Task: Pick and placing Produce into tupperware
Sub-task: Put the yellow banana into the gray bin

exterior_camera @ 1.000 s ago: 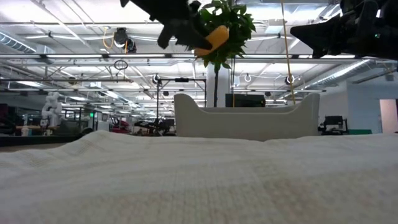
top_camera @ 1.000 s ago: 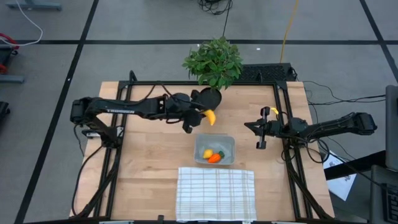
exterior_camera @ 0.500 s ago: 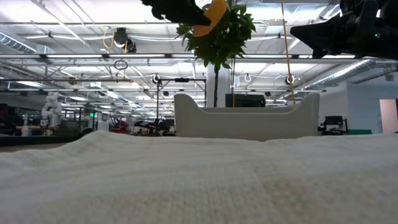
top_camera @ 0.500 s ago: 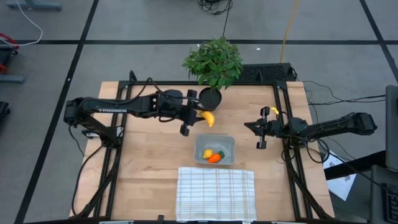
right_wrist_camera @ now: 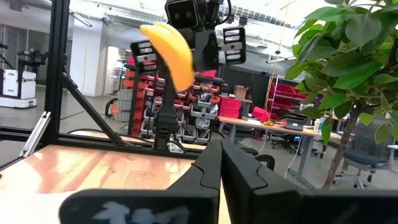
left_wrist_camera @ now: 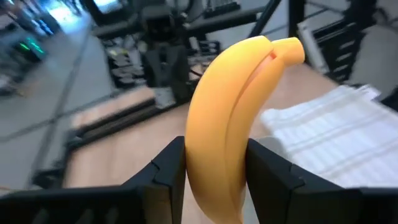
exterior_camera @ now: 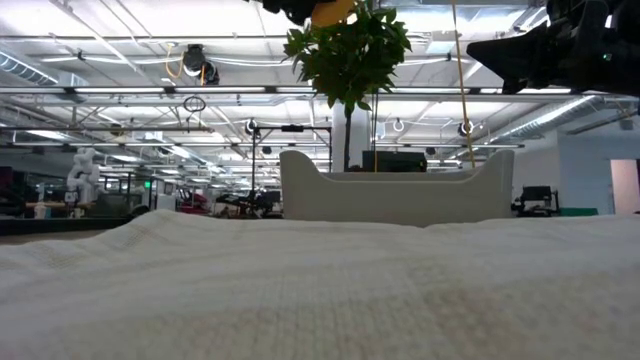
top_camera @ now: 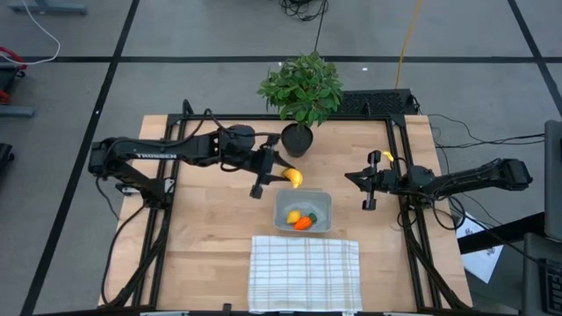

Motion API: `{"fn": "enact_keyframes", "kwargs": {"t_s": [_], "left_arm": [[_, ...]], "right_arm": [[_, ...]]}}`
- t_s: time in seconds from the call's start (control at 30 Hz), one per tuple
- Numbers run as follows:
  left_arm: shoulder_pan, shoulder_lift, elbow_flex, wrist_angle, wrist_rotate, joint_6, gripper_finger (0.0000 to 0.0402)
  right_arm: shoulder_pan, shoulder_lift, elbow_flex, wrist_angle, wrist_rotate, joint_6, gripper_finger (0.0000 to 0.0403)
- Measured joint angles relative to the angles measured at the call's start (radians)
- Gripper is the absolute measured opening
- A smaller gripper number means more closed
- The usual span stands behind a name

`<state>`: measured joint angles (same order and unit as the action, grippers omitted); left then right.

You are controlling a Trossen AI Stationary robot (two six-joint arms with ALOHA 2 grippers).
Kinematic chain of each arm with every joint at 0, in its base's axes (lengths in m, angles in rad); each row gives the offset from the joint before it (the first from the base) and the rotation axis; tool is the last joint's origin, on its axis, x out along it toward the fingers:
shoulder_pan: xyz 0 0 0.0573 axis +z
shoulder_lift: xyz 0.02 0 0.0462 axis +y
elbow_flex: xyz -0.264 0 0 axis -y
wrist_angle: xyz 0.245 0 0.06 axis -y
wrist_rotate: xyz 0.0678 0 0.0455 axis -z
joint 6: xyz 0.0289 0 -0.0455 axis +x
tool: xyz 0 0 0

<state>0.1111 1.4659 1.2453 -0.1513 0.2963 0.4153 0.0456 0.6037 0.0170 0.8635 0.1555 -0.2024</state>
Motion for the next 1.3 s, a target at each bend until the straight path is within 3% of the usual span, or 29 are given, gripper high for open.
{"fn": "enact_keyframes", "kwargs": {"t_s": [0.2, 0.73, 1.1, 1.3], "left_arm": [[-0.011, 0.037, 0.000, 0.047, 0.019, -0.125, 0.0129], [-0.031, 0.221, 0.015, 0.167, 0.013, -0.202, 0.0129], [-0.094, 0.418, 0.324, -0.115, -0.009, -0.102, 0.0129], [-0.079, 0.482, 0.361, -0.124, -0.007, -0.079, 0.0129]], "right_arm": [[0.000, 0.000, 0.000, 0.000, 0.000, 0.005, 0.0000], [0.000, 0.008, 0.000, 0.006, 0.000, 0.025, 0.0000], [0.000, 0.010, 0.000, 0.008, 0.000, 0.027, 0.0000], [0.000, 0.010, 0.000, 0.007, 0.000, 0.048, 0.0000]]}}
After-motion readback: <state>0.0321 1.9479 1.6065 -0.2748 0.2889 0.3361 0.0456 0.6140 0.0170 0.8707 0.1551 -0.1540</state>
